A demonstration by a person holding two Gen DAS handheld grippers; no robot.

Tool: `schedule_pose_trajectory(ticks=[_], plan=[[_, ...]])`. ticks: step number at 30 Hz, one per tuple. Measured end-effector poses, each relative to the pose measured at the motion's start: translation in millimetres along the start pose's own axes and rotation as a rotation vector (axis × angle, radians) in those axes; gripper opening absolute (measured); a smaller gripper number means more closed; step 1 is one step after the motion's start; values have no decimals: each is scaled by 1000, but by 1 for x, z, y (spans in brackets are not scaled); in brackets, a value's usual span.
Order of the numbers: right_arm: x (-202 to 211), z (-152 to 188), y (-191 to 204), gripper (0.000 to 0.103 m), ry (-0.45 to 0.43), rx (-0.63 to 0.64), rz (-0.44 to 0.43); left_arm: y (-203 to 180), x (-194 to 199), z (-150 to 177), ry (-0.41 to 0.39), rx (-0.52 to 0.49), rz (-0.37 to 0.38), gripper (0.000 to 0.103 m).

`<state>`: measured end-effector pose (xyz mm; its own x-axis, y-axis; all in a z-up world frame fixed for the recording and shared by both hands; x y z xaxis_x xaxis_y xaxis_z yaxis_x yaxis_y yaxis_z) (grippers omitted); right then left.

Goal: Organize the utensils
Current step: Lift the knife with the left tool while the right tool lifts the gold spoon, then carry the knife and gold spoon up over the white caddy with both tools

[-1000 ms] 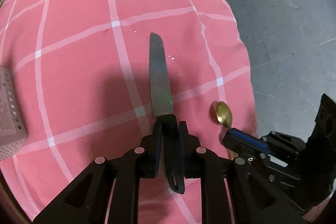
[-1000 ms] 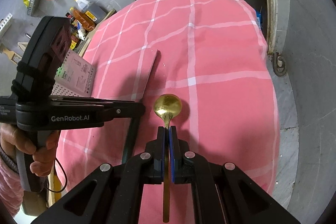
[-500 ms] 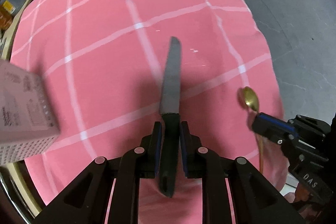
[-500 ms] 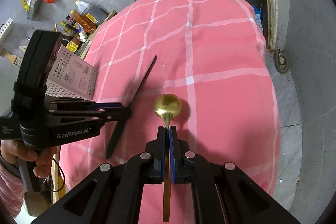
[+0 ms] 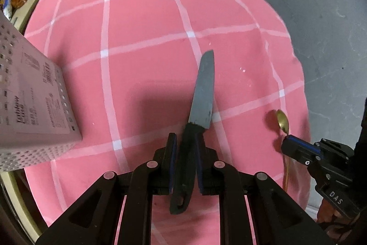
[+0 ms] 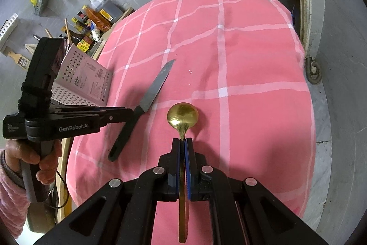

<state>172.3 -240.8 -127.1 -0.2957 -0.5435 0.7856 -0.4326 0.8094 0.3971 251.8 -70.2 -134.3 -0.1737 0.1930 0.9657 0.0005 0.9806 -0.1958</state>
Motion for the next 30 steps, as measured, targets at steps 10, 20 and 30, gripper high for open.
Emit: schedule_pose_trajectory(ticks=[10, 20, 30], plan=[[-1, -2, -4, 4, 1, -17, 5, -3, -7, 0, 32, -65, 7, 24], [-4, -3, -6, 4, 12, -28, 12, -23, -19, 0, 64, -172, -4, 43], [-9, -4, 2, 4, 22, -13, 26, -30, -27, 1, 59, -213, -7, 12]])
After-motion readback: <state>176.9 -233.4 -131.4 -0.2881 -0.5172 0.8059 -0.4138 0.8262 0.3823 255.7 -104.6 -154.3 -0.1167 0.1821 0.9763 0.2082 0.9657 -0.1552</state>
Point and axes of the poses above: each gripper's, at about its wrist camera, not at the fingertips, and x roughly against the way its jaws point, y to its left, z to its underside, the point moved 3 cm from there along -x, roughly the way its jaws point, and after that the axes turned 14 degrees about x, right-handed, at the moved point
